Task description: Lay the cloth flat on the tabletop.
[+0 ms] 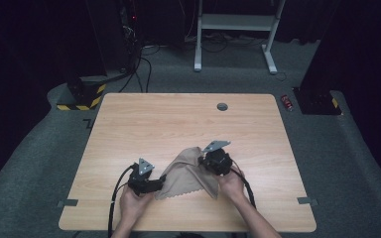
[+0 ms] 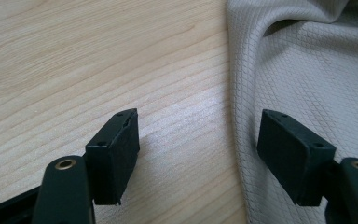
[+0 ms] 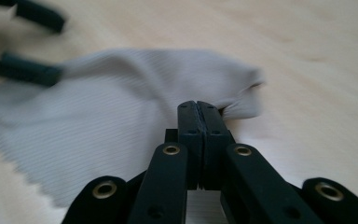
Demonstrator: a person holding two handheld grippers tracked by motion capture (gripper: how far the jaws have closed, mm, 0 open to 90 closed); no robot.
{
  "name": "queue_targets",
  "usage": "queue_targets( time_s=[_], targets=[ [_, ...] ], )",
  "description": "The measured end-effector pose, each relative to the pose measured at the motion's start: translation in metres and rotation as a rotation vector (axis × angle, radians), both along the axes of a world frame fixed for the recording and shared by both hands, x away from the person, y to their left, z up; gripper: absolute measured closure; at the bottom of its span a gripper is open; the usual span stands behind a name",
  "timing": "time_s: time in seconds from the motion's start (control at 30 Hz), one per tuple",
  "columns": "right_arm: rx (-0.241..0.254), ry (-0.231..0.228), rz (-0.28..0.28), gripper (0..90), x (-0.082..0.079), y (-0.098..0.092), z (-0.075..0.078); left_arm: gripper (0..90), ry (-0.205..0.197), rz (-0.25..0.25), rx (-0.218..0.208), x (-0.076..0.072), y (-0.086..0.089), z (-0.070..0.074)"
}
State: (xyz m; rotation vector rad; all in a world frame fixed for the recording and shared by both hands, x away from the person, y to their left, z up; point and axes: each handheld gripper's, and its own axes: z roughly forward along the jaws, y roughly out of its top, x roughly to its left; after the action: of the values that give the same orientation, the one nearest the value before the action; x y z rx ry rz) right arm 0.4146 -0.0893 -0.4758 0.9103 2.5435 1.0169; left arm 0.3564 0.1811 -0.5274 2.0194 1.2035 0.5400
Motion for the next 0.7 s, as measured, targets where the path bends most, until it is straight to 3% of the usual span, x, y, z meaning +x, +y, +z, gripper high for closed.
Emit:
queue_targets(
  time_s=[0.17, 0.27, 0.4, 0.47, 0.57, 0.7],
  targets=[
    [-0.044, 0.048, 0.084, 84.2, -0.014, 0.022, -0.026, 29.9, 0.0, 0.0, 0.0, 0.0, 0.0, 0.0],
    [-0.02, 0.046, 0.083, 78.0, -0.019, 0.02, -0.027, 29.9, 0.0, 0.0, 0.0, 0.0, 0.0, 0.0],
    [0.058, -0.021, 0.028, 76.3, -0.027, -0.001, -0.005, 29.9, 0.0, 0.0, -0.001, 0.0, 0.0, 0.0],
    [0.07, -0.052, -0.009, 76.1, -0.026, -0.012, 0.004, 29.9, -0.001, 0.0, -0.001, 0.0, 0.0, 0.0],
    [0.066, -0.029, -0.065, 75.7, -0.019, -0.028, 0.006, 29.9, 0.0, 0.0, -0.001, 0.0, 0.0, 0.0],
    [0.054, 0.026, -0.1, 70.5, -0.013, -0.033, -0.009, 29.9, -0.001, -0.001, 0.001, 0.0, 0.0, 0.0]
  ],
)
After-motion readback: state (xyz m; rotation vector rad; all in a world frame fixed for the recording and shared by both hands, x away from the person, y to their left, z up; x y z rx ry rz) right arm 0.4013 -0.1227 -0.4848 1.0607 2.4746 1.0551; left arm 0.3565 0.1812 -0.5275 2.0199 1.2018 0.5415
